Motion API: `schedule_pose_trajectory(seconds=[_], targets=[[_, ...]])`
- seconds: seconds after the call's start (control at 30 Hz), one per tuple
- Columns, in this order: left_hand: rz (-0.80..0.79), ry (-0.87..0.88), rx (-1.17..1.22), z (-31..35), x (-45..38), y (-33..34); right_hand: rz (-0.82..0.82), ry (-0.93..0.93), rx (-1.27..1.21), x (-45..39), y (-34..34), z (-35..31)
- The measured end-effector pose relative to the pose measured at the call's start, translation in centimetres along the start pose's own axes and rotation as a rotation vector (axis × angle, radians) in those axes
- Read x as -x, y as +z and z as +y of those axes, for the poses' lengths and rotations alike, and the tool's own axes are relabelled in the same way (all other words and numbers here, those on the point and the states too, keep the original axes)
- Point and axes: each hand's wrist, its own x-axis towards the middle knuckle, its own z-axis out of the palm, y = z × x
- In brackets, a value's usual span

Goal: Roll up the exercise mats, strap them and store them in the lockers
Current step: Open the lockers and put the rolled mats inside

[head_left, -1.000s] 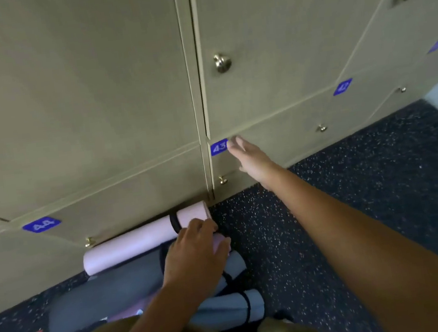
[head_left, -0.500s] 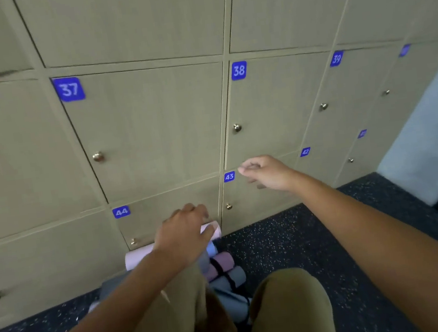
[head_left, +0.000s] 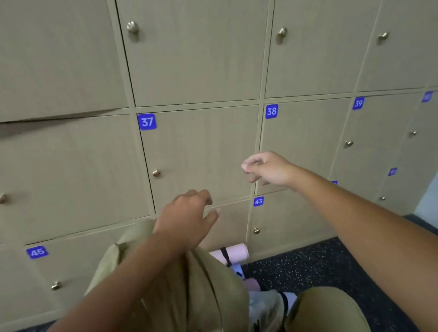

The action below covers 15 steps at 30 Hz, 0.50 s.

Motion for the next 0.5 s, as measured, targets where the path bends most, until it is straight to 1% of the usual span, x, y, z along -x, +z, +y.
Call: schedule_pose_trajectory(seconds=[0.2, 0.5], targets=[[0.018, -0.118, -0.031, -2.0, 1.5, -1.5, -0.064, -0.064, -0.007, -2.9, 2.8, -1.6], [0.027, -0.348, 0.018, -9.0, 6.3, -1.2, -0.199, -0.211, 0.096, -9.8, 12.1, -4.8]])
